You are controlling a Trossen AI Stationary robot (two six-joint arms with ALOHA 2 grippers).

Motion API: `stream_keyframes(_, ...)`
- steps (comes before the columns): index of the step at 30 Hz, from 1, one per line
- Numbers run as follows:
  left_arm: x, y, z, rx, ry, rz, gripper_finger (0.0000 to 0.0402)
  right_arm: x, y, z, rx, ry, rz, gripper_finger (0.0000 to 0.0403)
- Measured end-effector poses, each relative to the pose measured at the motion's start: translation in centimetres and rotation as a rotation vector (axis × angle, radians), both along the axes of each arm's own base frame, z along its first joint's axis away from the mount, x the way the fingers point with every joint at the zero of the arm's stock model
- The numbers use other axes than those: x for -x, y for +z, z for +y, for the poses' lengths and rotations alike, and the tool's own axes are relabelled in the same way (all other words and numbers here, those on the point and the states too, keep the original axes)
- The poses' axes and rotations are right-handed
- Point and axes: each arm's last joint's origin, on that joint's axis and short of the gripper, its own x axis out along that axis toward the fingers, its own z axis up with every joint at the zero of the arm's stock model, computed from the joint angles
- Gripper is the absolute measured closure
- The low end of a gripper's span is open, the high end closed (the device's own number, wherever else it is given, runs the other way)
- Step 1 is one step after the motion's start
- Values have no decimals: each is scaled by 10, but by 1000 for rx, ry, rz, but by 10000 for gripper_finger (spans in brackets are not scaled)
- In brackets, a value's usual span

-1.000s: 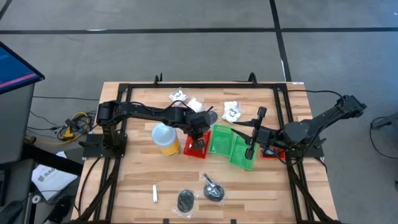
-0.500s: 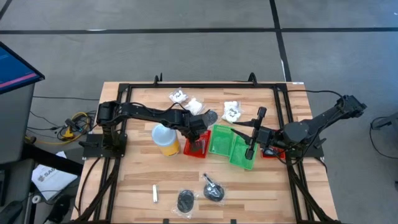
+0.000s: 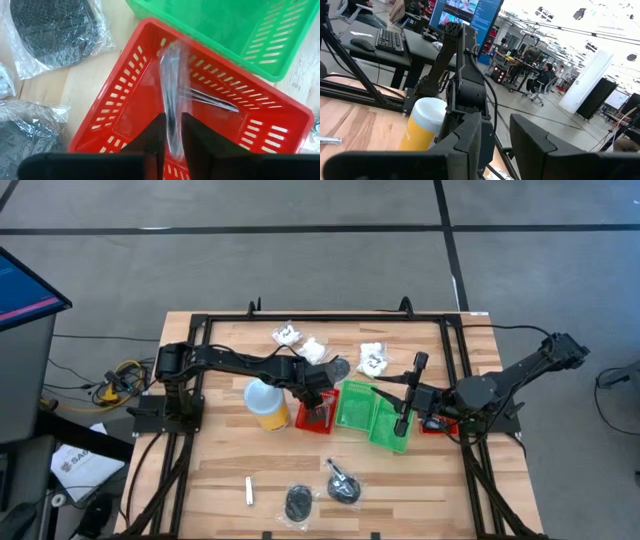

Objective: Pick & Place Travel size toiletries
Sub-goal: Put the nail cutter into the left red bin

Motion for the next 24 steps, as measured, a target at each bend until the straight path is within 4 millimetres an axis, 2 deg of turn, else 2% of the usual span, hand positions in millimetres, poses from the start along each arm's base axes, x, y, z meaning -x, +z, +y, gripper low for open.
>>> stream_keyframes(10,-1,0,0,-1,0,-11,349,0,-4,0,-30,3,21,309)
stream_keyframes(18,-5,2,0,-4,0,-55,352,4,-21,6,-118,28,138,309)
stream_keyframes(24,-6,3,0,-5,-1,-70,349,4,-37,20,-228,156,252,309)
